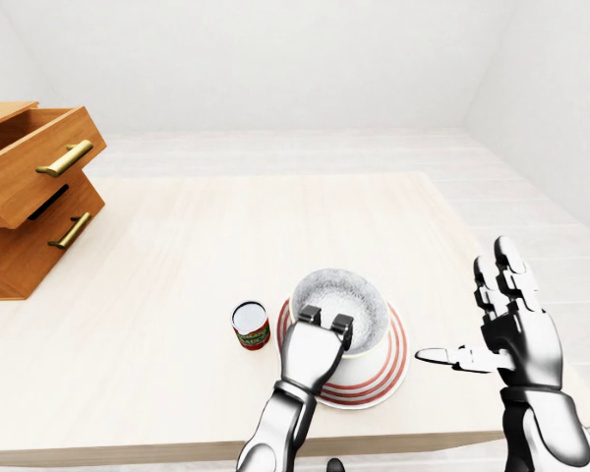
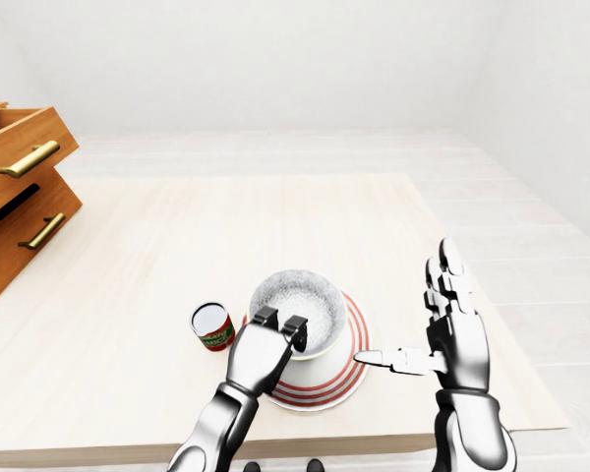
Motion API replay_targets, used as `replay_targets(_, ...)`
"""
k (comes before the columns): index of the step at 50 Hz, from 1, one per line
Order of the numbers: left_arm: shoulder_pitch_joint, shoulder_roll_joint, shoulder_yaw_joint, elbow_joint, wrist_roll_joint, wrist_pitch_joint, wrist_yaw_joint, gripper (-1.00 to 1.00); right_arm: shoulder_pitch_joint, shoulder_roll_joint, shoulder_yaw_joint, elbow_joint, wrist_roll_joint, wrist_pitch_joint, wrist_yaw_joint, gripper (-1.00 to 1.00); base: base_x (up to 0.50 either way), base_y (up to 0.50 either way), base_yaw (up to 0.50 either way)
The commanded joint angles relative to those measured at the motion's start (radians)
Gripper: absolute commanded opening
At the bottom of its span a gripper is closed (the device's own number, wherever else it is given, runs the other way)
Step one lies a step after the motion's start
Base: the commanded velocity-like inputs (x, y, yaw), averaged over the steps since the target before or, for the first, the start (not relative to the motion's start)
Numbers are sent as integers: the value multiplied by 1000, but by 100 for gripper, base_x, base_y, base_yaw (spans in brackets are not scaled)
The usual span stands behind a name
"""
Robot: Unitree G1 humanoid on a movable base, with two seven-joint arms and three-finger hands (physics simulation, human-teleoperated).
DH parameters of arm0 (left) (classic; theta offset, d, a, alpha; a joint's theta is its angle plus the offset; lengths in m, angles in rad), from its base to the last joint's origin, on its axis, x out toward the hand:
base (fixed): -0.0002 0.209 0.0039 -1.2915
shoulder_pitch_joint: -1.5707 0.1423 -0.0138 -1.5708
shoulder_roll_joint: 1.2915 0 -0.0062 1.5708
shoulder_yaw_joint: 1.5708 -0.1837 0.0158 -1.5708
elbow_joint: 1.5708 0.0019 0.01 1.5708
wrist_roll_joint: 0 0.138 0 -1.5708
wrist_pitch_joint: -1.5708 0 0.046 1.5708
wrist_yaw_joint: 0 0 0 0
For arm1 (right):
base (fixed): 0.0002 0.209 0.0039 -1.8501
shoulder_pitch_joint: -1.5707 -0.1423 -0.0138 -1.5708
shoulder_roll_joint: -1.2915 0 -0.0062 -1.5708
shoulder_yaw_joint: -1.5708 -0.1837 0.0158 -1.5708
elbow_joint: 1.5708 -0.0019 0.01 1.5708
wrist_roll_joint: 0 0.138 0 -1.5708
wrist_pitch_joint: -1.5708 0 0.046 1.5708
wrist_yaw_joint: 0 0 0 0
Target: Put the bowl on the plate.
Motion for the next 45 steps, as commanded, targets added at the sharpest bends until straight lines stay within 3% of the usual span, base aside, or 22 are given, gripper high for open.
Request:
replay_targets(1,2,1,-4,-10,17,-7,22,-100,-1,0,-3,-12,-3,0,0,100,0,0,0)
replay_targets(45,-1,5,8,15,2,-15,35,-100,-5,2,1,-8,-2,0,-2,100,0,0,0)
